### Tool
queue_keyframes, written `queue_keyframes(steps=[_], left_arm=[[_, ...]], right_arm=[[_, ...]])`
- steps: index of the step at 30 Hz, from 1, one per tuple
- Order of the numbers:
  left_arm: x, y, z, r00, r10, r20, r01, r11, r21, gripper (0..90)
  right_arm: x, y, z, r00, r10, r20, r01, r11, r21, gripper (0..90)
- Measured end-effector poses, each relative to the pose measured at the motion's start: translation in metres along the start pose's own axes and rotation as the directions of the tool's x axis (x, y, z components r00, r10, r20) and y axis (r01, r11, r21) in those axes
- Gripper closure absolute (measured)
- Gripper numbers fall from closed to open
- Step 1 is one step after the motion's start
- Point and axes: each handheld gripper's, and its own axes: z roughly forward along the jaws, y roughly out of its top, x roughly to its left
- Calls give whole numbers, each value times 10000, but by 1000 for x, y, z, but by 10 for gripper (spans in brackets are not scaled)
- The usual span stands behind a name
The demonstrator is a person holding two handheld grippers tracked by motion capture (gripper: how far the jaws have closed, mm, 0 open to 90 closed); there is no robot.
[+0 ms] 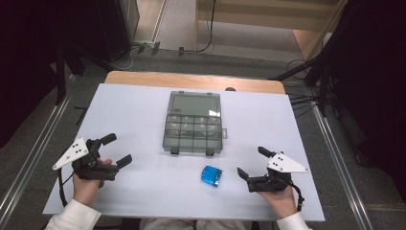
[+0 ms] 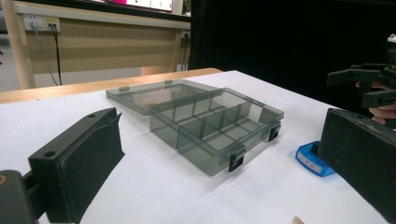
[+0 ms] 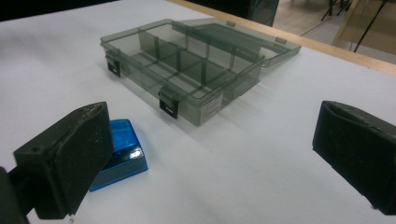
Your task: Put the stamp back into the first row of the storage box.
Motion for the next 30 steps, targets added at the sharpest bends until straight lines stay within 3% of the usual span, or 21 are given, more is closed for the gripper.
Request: queue_keyframes(steps=[13, 16, 30], left_arm=[[0, 0, 0, 10000, 60, -52, -60, 10000, 41, 0], [1, 0, 0, 9999, 39, -124, -39, 10000, 55, 0], [-1, 0, -1, 9999, 89, -63, -89, 10000, 17, 0]], right_arm=[[15, 12, 12, 9983, -418, -411, 450, 9959, 788, 0], [24, 19, 19, 9948, -851, -554, 924, 9850, 1455, 0], [36, 31, 44, 9841, -1192, -1317, 1515, 9505, 2713, 0]])
